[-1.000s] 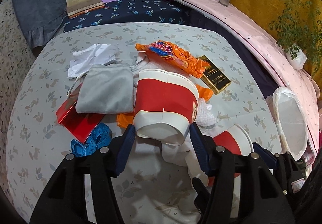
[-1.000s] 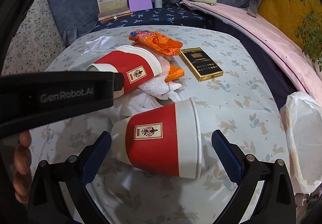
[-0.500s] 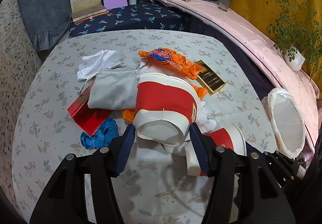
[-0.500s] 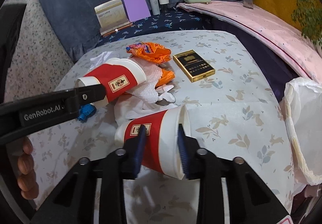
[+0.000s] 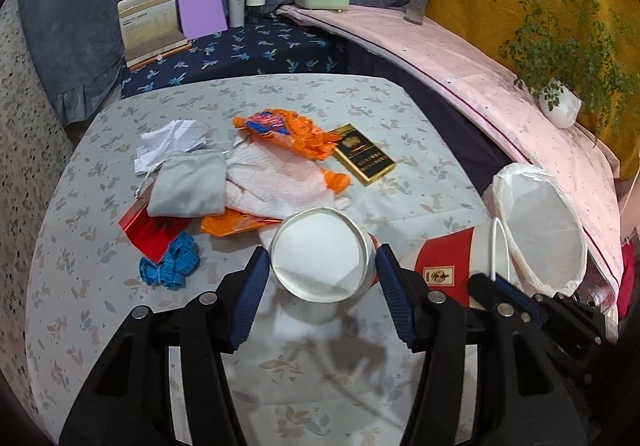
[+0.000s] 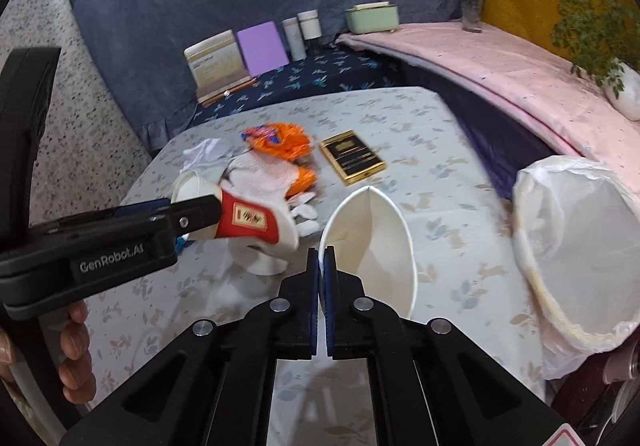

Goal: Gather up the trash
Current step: 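Lift both held red cups and carry them over the white bin, then open both grippers to drop the red cups into the bin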

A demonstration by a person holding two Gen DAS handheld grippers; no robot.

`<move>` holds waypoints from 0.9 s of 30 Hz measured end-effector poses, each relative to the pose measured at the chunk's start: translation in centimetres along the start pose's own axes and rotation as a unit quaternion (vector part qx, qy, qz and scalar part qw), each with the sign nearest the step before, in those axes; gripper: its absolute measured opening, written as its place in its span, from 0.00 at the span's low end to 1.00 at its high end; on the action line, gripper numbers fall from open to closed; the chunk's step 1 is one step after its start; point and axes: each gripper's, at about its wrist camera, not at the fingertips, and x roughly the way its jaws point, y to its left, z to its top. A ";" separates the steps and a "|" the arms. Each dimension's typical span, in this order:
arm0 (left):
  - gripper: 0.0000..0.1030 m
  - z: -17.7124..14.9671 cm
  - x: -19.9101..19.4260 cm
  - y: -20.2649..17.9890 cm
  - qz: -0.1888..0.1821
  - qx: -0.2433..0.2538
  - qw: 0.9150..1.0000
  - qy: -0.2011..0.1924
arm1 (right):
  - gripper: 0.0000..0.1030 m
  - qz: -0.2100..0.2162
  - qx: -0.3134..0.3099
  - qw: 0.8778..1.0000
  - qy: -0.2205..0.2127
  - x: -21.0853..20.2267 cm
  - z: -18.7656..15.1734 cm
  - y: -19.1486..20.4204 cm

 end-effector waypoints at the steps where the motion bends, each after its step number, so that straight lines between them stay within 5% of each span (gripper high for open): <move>1: 0.51 0.0 -0.1 -0.5 -0.003 0.004 1.000 -0.001 | 0.03 -0.006 0.005 1.000 -0.004 -0.4 0.1 -0.5; 17: 0.50 1.0 0.0 -13.1 -0.074 0.091 0.993 -0.003 | 0.03 -0.123 0.098 0.985 -0.071 -7.4 0.4 -13.2; 27: 0.50 2.9 2.2 -21.7 -0.132 0.133 0.982 0.007 | 0.03 -0.165 0.146 0.973 -0.075 -8.5 -0.2 -19.7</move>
